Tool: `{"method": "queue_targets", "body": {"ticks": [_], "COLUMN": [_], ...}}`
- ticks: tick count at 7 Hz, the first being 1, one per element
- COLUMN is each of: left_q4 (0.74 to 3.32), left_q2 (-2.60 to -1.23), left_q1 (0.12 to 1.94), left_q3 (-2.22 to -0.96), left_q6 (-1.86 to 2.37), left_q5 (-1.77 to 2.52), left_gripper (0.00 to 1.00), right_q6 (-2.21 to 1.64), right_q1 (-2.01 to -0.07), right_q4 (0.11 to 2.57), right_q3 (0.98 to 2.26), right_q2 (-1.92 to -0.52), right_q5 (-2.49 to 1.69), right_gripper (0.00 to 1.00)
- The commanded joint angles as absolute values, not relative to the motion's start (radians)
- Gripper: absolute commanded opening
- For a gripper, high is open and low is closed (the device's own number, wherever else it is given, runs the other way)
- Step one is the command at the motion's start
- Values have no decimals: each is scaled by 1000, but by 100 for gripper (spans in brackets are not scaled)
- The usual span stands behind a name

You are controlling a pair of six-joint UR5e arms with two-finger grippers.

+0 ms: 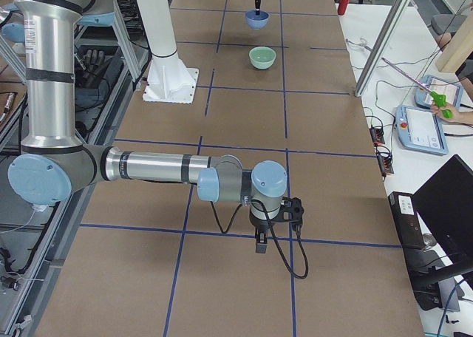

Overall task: Stack blue bowl on green bowl
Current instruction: 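Close the left gripper on the blue bowl rim and lift it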

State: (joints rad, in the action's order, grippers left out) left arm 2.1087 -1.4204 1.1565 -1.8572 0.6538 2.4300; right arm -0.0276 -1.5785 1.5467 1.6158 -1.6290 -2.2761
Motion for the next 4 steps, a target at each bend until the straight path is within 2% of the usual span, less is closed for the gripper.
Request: {"method": "queue_targets", "body": {"ticks": [1,3,4], "left_q4": [1715,1553,1557], "left_q2": [-1434,-1549,-1621], "left_q1": [1247,1273,1178], "left_q3": [-2084,-2167,-2164], "left_q6": [501,600,779], "left_q5": [2434,2381,2375], "left_gripper": [0,0,0], "right_q6": [-28,-28,-28], "right_q1": [-1578,-1578,-1578], "right_q4": [1546,1546,1546], "right_q3": [1615,1615,1615], "right_q2": [-1629,-1629,-1629], "right_q5": [-2275,-2275,-2275], "right_gripper": [100,100,100]}}
